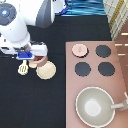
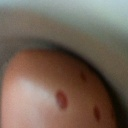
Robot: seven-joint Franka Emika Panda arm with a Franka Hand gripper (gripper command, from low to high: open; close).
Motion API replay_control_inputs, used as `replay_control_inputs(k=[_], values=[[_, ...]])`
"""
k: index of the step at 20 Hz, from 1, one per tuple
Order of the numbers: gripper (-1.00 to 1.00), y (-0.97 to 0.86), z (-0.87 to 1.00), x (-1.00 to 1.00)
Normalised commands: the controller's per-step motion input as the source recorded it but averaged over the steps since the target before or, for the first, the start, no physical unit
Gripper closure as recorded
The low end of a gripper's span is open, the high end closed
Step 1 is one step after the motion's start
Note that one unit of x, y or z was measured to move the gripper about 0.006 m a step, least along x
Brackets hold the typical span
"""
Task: Take the lid off the pot, put the pot on the plate, and use the tool to push the pot to the front of the table.
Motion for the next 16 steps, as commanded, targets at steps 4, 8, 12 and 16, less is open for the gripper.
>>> replay_control_inputs(k=[4, 8, 12, 16], values=[[1.0, -0.11, -0.4, 0.25], [1.0, 0.02, -0.37, 0.28], [1.0, 0.13, -0.36, 0.24], [1.0, 0.17, -0.4, 0.18]])
